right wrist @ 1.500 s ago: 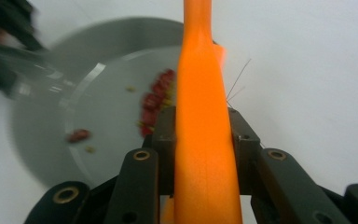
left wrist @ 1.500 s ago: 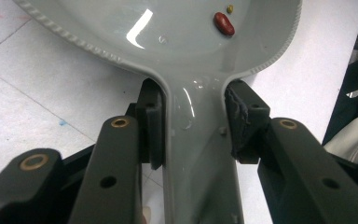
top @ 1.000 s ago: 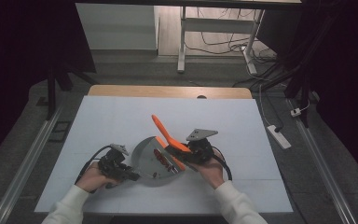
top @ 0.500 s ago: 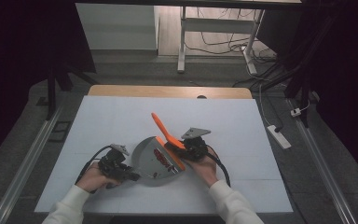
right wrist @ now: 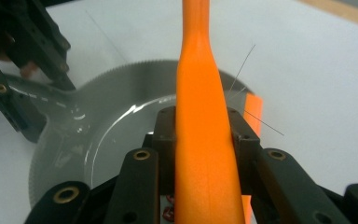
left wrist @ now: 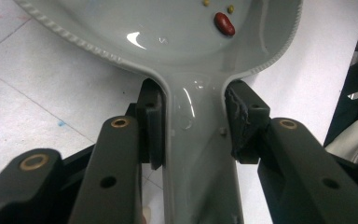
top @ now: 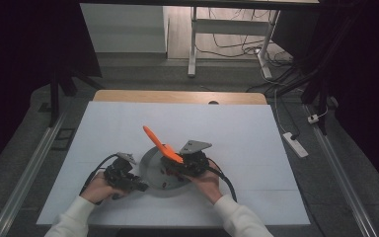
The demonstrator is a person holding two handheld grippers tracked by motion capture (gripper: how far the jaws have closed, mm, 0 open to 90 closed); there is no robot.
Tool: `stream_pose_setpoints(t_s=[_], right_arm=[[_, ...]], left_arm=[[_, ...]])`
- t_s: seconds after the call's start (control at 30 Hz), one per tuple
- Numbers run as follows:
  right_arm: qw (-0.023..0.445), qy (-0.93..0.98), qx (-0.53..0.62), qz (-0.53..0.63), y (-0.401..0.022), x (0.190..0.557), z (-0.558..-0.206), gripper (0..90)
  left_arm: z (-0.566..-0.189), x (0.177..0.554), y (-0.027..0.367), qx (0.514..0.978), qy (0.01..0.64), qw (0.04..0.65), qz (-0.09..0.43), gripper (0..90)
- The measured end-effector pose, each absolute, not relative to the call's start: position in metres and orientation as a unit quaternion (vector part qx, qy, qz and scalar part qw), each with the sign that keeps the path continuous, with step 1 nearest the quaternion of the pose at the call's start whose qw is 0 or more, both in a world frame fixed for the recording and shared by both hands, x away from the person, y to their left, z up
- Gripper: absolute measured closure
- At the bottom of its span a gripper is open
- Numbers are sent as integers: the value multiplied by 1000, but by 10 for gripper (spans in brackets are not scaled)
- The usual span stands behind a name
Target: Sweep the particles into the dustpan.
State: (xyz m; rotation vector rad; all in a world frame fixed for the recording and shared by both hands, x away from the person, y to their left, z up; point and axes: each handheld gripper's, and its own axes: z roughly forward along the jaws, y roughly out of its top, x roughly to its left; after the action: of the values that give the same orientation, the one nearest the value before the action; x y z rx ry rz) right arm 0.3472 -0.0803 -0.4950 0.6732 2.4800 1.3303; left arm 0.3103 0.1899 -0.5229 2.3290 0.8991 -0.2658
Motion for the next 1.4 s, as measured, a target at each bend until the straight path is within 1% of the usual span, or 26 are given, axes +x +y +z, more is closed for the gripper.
stream_pose_setpoints(t_s=[0.33,0.8,1.0,1.23,1.4], right_arm=[[140,830,256,475,-102,355,-483,702],[149,830,268,466,-111,361,-481,701],[150,828,280,462,-122,366,-480,701],[150,826,286,462,-132,369,-477,701],[150,822,289,467,-137,369,-474,701]], left_arm=[[-522,309,190,882,339,314,-95,613],[-520,308,191,883,333,319,-85,612],[-520,307,191,884,331,321,-82,612],[-518,306,192,881,335,327,-67,612],[-515,303,193,876,335,342,-53,612]])
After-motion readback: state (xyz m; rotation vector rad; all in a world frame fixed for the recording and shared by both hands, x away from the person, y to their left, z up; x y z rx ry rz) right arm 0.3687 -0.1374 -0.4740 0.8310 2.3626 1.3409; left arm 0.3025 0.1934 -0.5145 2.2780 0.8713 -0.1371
